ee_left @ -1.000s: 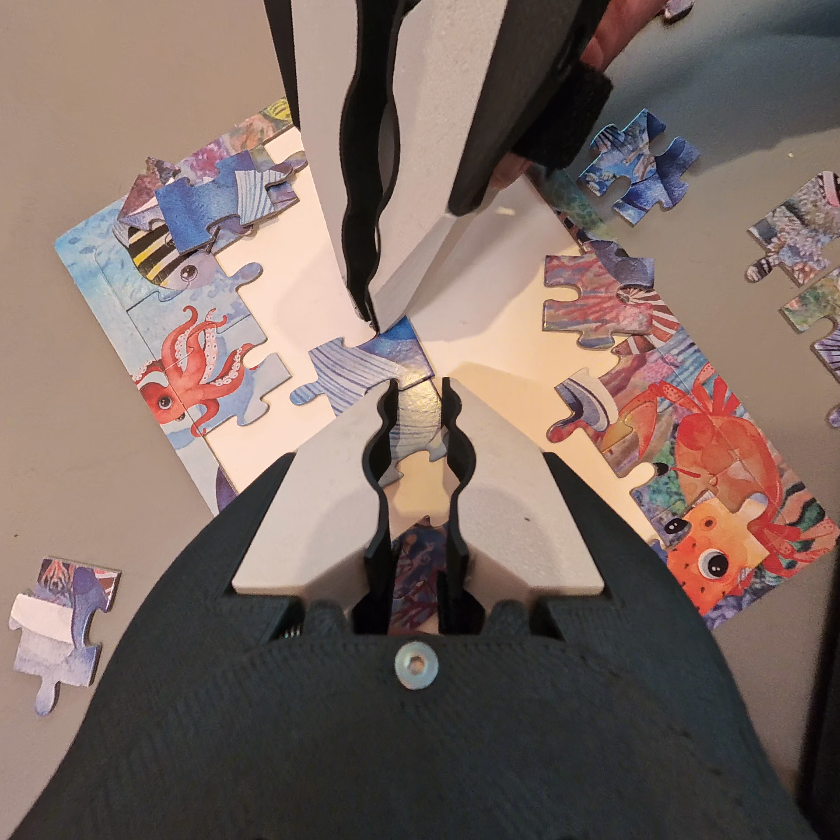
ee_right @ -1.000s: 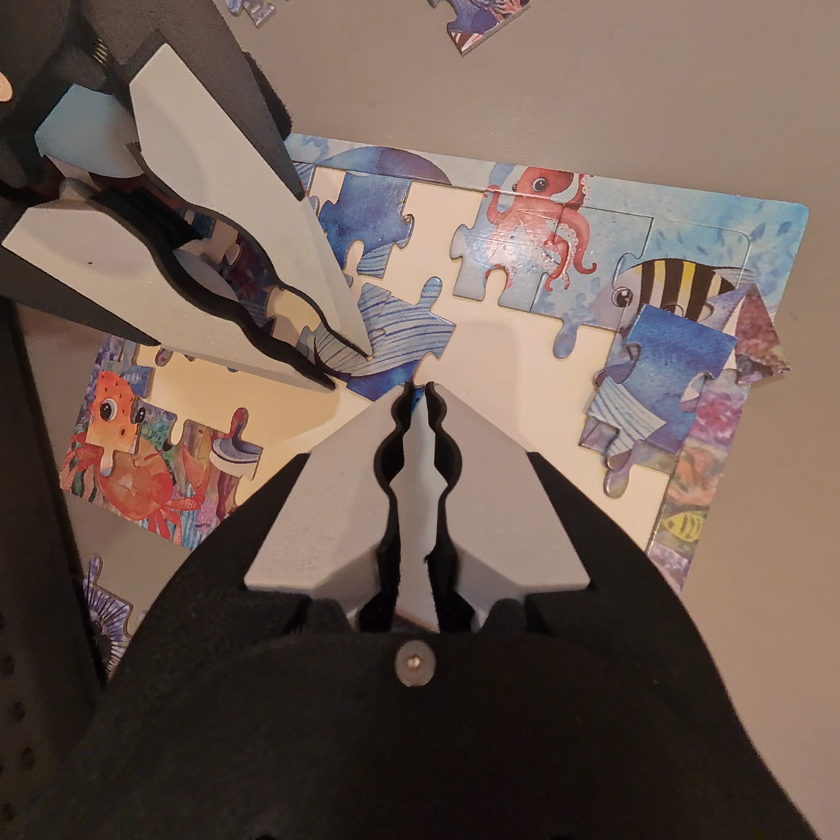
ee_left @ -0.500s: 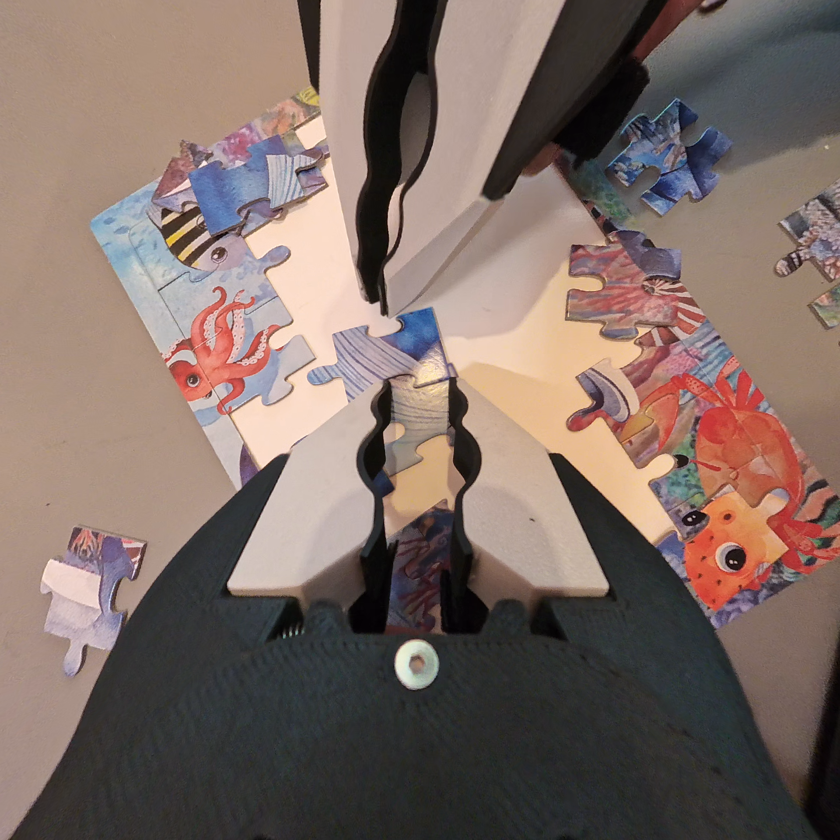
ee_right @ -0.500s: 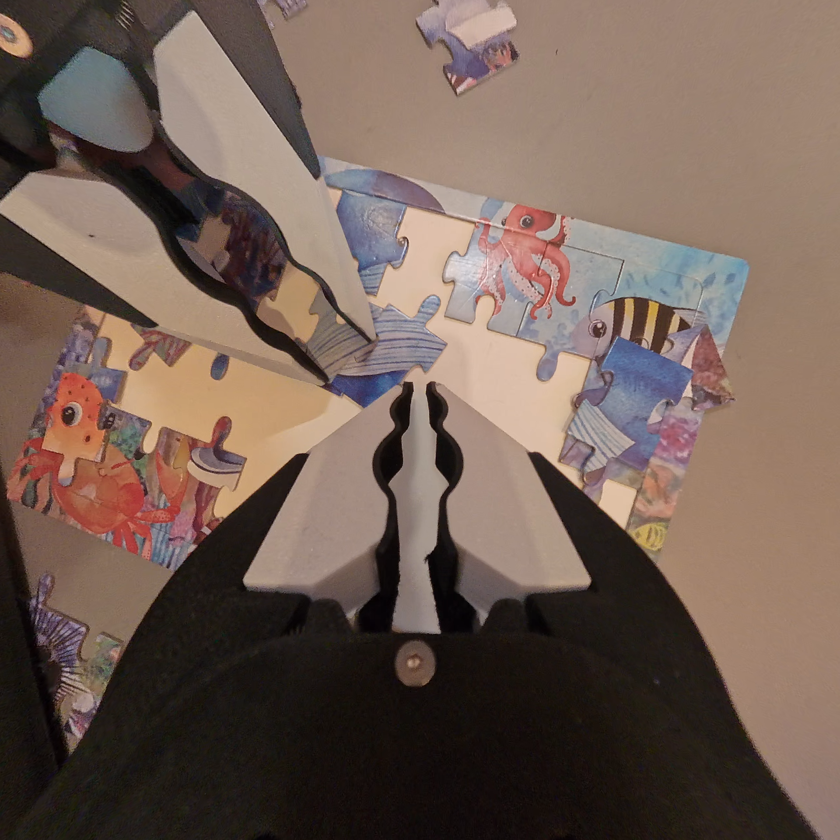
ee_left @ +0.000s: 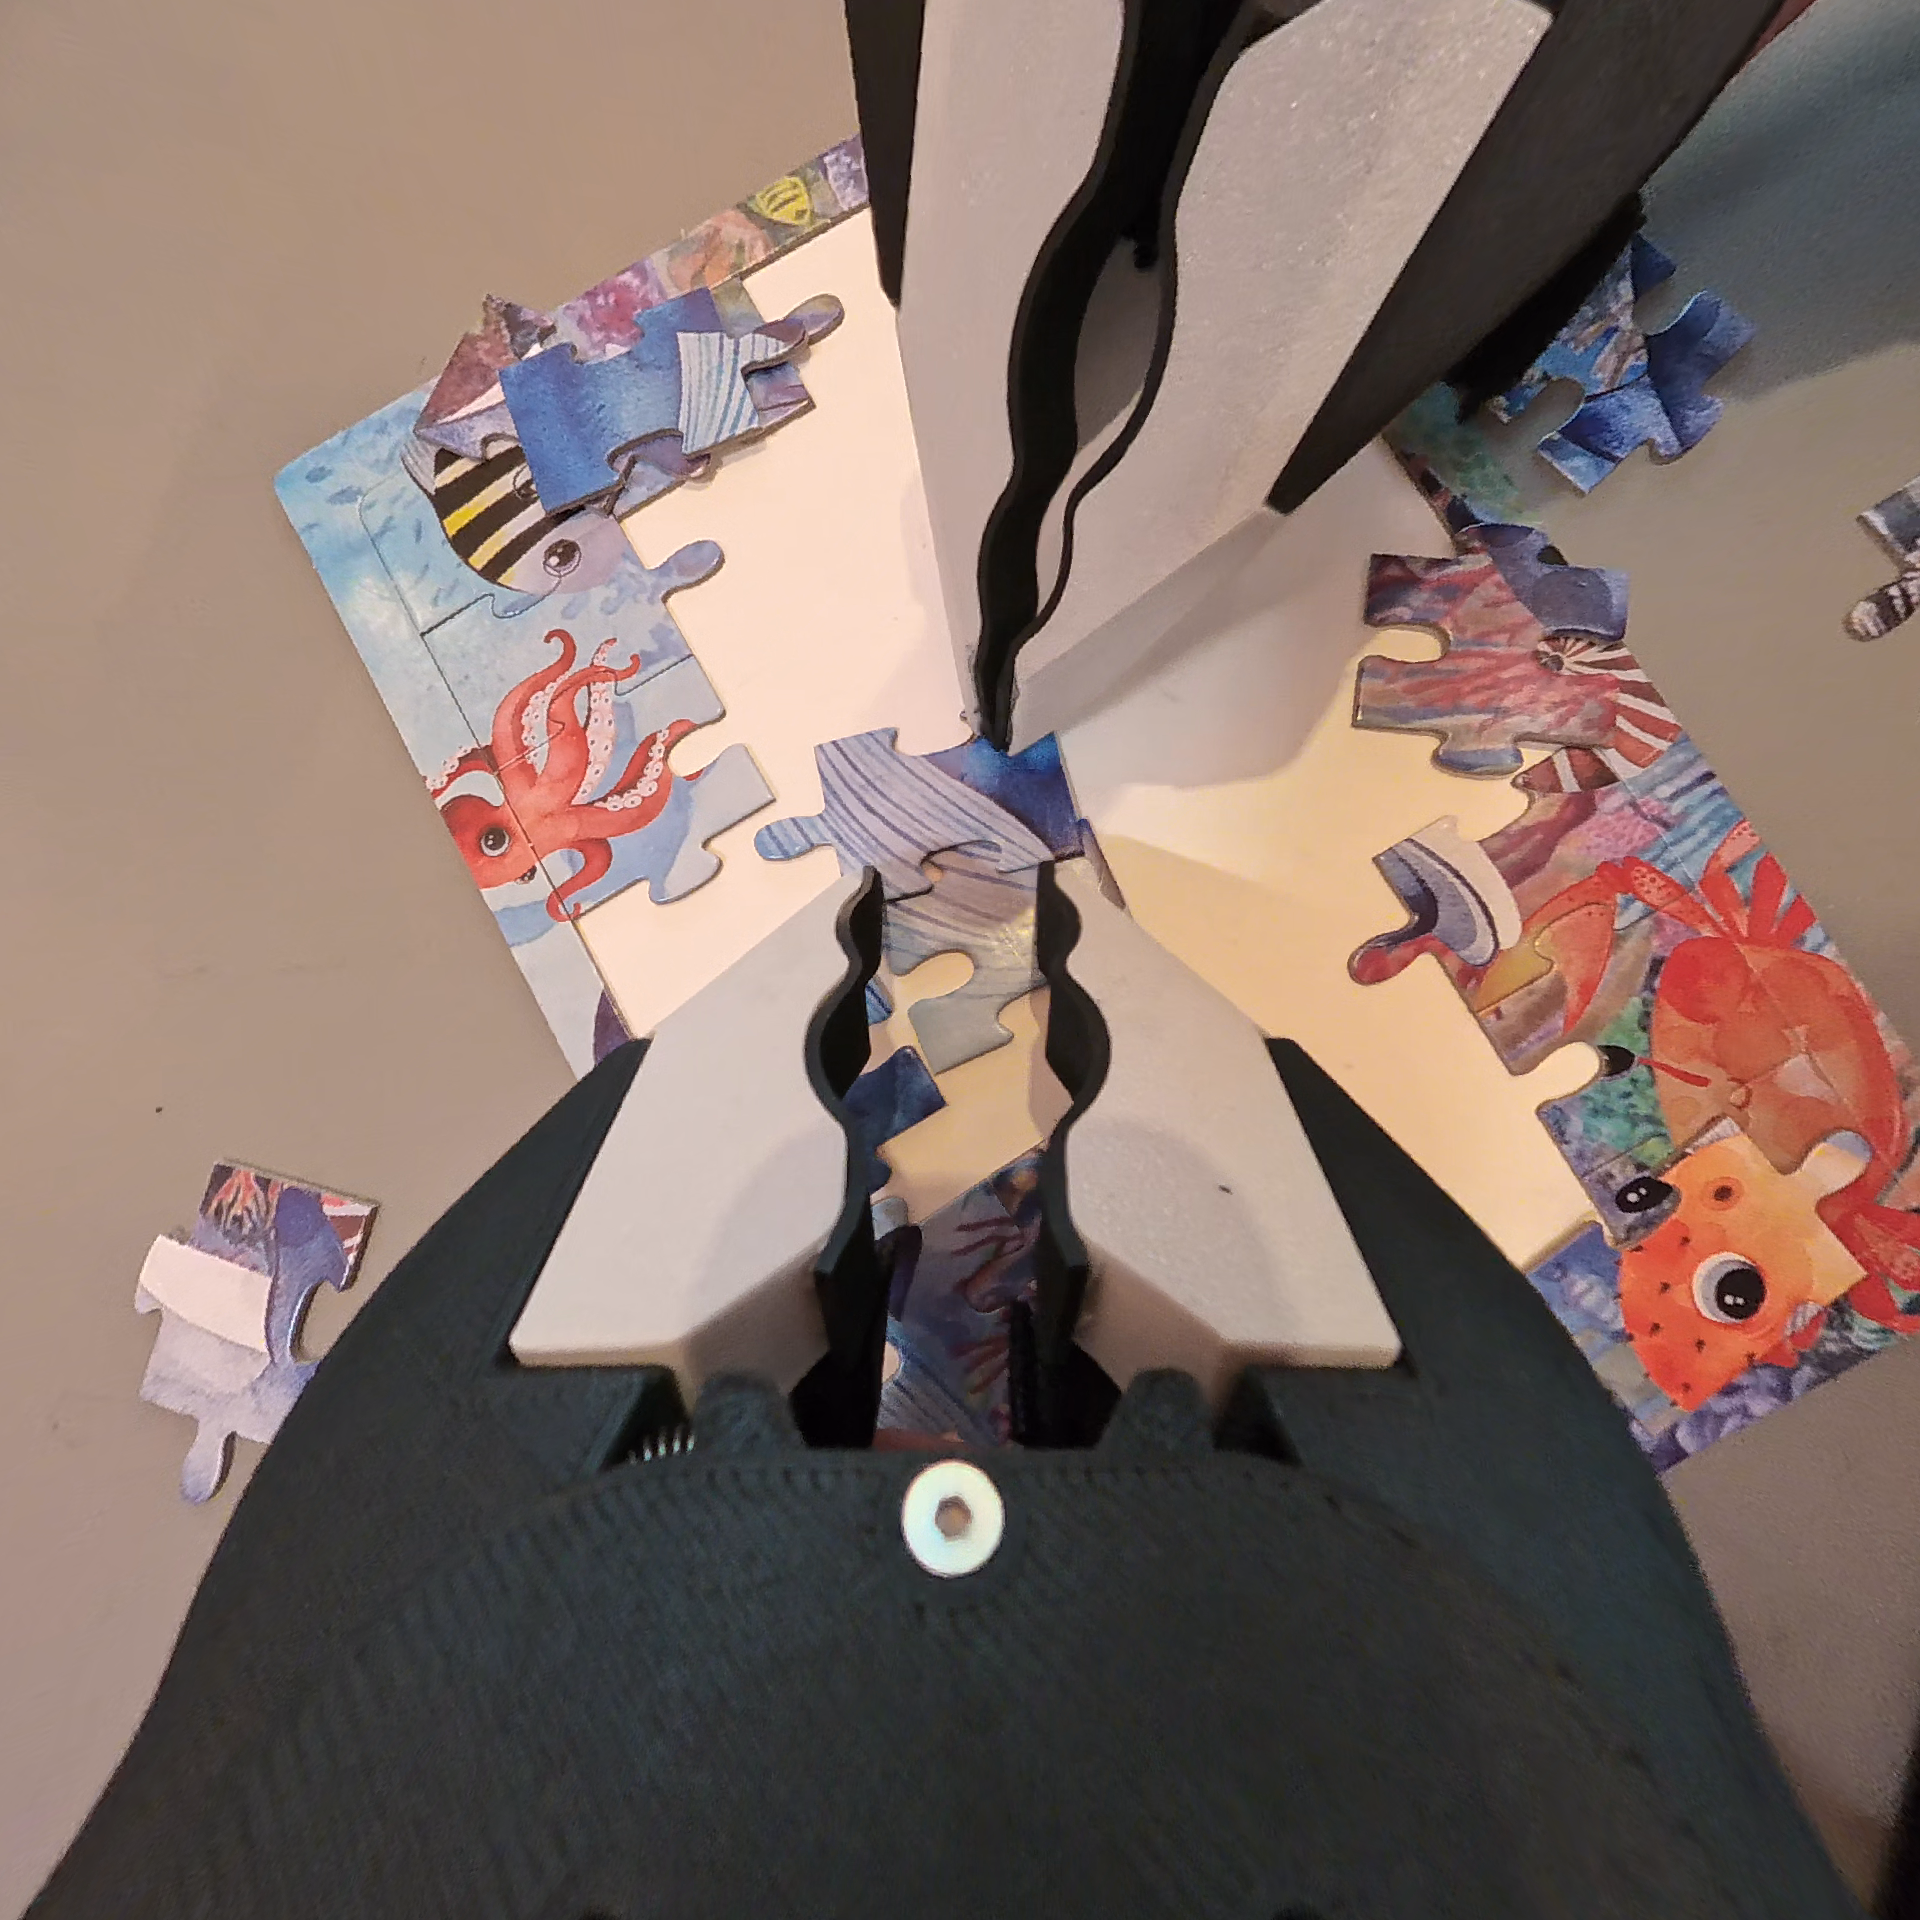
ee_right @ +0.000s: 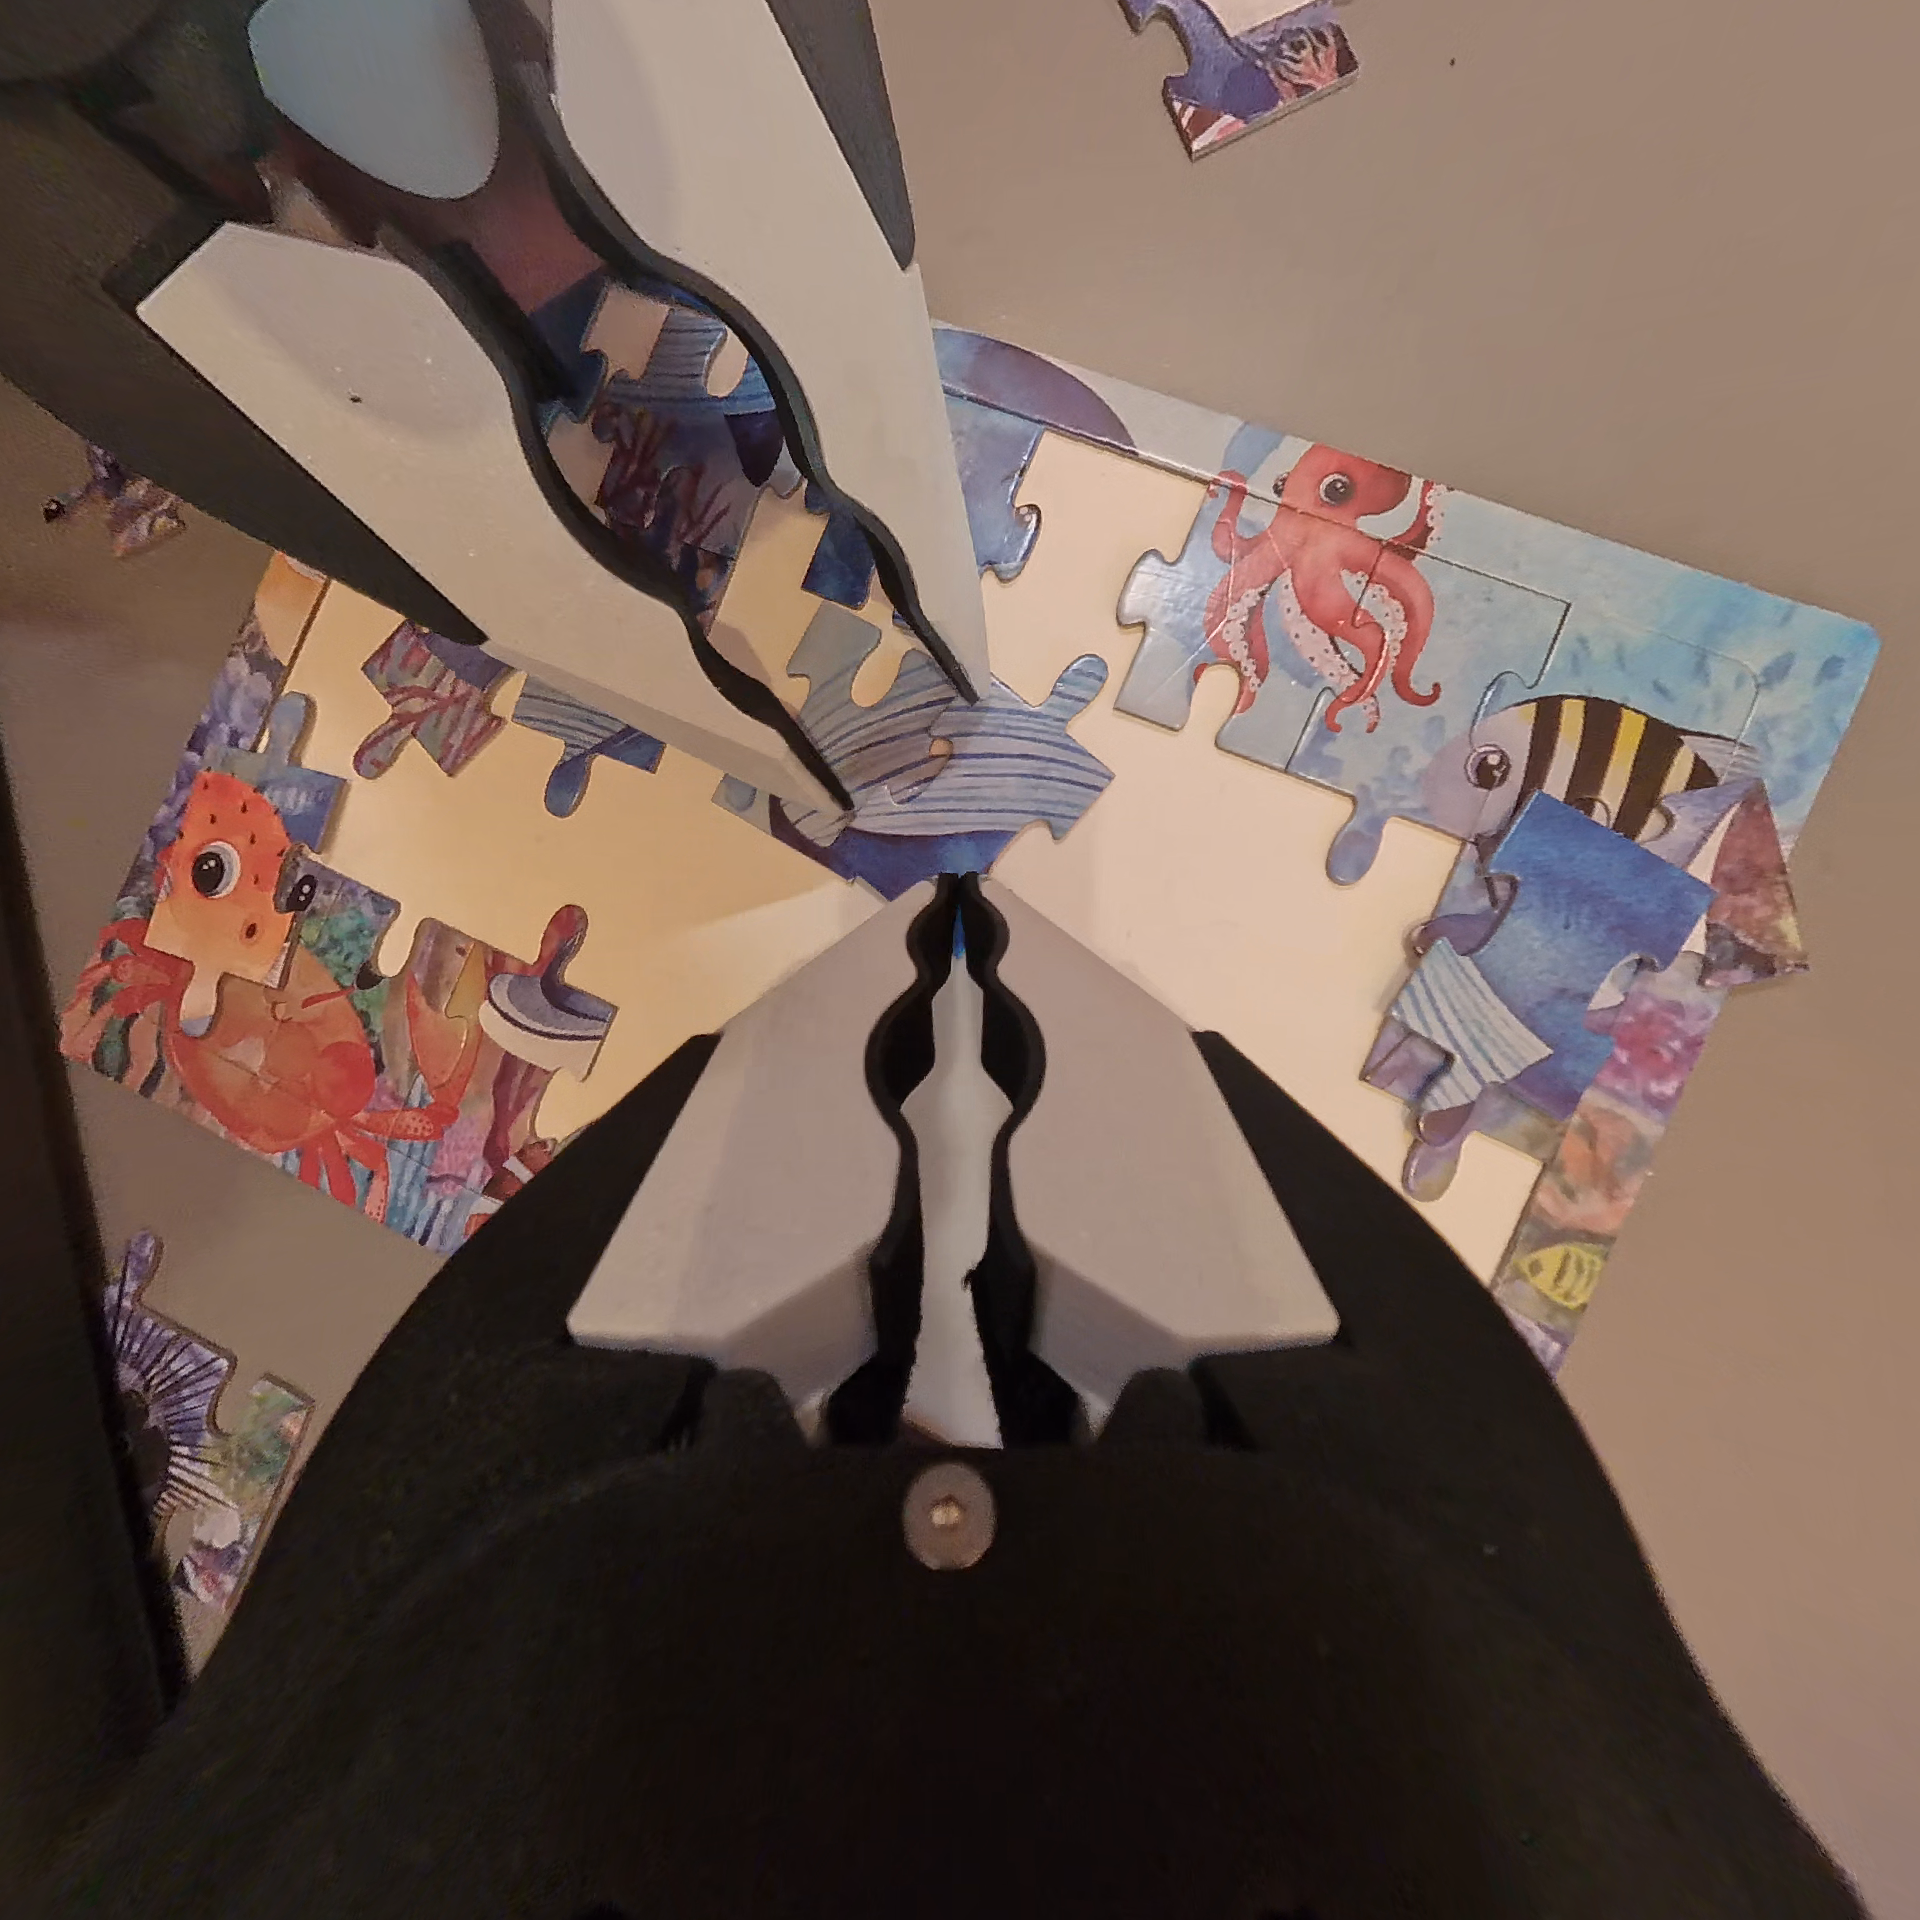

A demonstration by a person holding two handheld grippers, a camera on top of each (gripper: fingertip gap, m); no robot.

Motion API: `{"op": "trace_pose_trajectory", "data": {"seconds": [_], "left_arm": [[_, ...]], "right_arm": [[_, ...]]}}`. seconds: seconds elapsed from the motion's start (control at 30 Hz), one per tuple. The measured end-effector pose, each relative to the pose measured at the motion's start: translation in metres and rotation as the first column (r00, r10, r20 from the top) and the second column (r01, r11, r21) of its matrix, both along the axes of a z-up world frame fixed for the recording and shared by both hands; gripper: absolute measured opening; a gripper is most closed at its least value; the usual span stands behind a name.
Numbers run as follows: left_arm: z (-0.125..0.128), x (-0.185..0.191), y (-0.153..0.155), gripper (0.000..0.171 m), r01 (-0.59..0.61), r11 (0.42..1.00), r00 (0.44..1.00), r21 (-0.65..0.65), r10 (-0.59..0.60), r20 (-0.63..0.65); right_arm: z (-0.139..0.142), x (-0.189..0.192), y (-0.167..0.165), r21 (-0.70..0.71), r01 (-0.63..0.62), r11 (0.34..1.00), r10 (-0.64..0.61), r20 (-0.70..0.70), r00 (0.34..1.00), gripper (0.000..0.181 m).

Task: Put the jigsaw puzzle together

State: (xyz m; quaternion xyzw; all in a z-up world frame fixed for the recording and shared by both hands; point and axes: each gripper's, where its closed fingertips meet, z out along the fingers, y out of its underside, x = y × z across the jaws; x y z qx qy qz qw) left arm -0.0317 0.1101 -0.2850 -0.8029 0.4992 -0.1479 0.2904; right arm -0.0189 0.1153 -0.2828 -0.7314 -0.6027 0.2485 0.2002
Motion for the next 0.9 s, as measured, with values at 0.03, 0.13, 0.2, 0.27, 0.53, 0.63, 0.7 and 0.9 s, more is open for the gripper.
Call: {"op": "trace_pose_trajectory", "data": {"seconds": [0.03, 0.13, 0.2, 0.27, 0.53, 0.63, 0.7, 0.9], "left_arm": [[0.000, 0.001, -0.001, 0.029, 0.002, 1.000, 1.000, -0.003, -0.002, 0.002], [0.000, 0.003, -0.003, 0.029, 0.012, 1.000, 1.000, -0.010, -0.012, 0.006], [0.000, 0.004, -0.005, 0.029, 0.017, 1.000, 1.000, -0.011, -0.017, 0.007], [0.000, 0.005, -0.004, 0.028, 0.016, 1.000, 1.000, -0.008, -0.016, 0.006], [-0.001, 0.008, -0.007, 0.030, 0.028, 1.000, 1.000, -0.014, -0.028, 0.009], [-0.001, 0.008, -0.007, 0.031, 0.024, 1.000, 1.000, -0.020, -0.024, 0.013], [-0.001, 0.008, -0.008, 0.031, 0.025, 0.999, 1.000, -0.022, -0.025, 0.013], [-0.001, 0.008, -0.008, 0.031, 0.027, 0.999, 1.000, -0.019, -0.026, 0.009]], "right_arm": [[0.000, 0.000, 0.000, 0.008, 0.000, 1.000, 0.000, 0.003, 1.000, 0.000], [0.000, 0.001, 0.002, 0.013, 0.007, 1.000, -0.007, 0.006, 1.000, 0.000], [0.000, 0.002, 0.005, 0.028, 0.018, 0.999, -0.018, 0.010, 1.000, 0.000], [0.000, 0.003, 0.008, 0.041, 0.028, 0.999, -0.029, 0.014, 0.999, 0.003], [0.010, -0.005, -0.003, 0.028, -0.027, 0.999, 0.028, -0.038, 0.999, 0.016], [0.003, -0.004, -0.008, 0.023, -0.048, 0.999, 0.049, -0.007, 0.999, 0.027], [0.001, -0.003, -0.006, 0.030, -0.040, 0.999, 0.040, -0.003, 0.999, 0.024], [-0.001, -0.001, -0.003, 0.021, -0.016, 1.000, 0.016, 0.014, 1.000, 0.023]]}}
